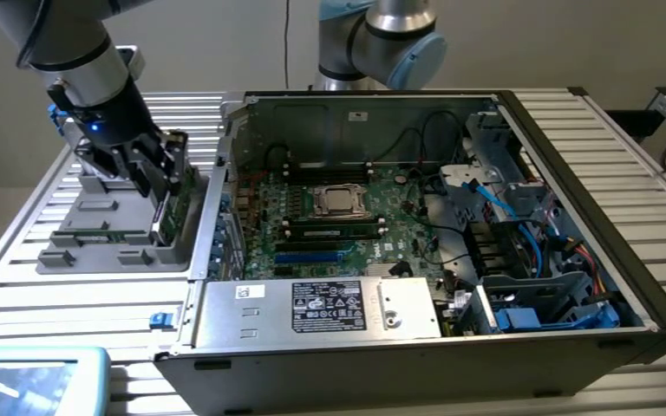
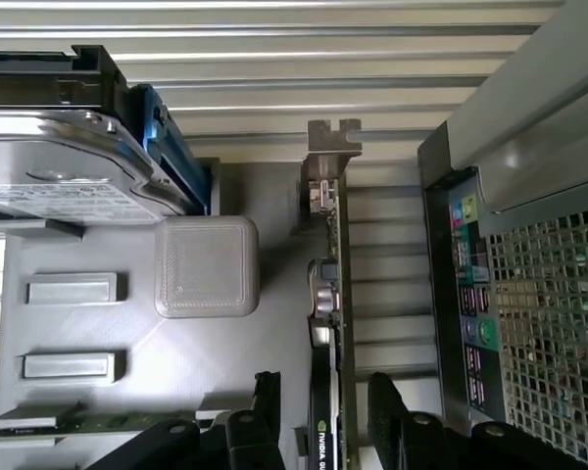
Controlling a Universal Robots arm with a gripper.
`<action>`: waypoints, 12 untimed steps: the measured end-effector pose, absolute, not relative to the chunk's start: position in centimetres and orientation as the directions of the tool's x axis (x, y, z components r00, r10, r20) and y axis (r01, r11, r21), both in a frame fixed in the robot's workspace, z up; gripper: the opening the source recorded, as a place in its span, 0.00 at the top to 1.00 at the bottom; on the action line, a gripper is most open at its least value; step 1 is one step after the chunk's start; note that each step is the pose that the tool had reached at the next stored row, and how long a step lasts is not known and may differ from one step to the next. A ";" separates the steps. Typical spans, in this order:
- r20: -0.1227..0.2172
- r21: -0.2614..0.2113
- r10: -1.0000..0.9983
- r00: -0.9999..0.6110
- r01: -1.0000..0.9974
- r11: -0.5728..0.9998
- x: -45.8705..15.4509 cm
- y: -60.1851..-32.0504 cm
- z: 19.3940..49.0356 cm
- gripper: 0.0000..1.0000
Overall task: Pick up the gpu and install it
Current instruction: 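Pick up the gpu and move the gpu toward the slot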
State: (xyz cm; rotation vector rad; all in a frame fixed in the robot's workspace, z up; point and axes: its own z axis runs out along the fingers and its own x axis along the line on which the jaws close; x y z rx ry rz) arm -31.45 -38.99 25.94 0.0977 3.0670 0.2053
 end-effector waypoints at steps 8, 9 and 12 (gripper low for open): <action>-0.064 0.147 0.071 -0.995 0.061 0.987 -31.5 -39.0 24.7 0.51; -0.063 0.150 0.073 -0.995 0.063 0.987 -31.5 -39.0 24.6 0.51; -0.063 0.159 0.076 -0.995 0.065 0.985 -31.5 -39.0 24.2 0.51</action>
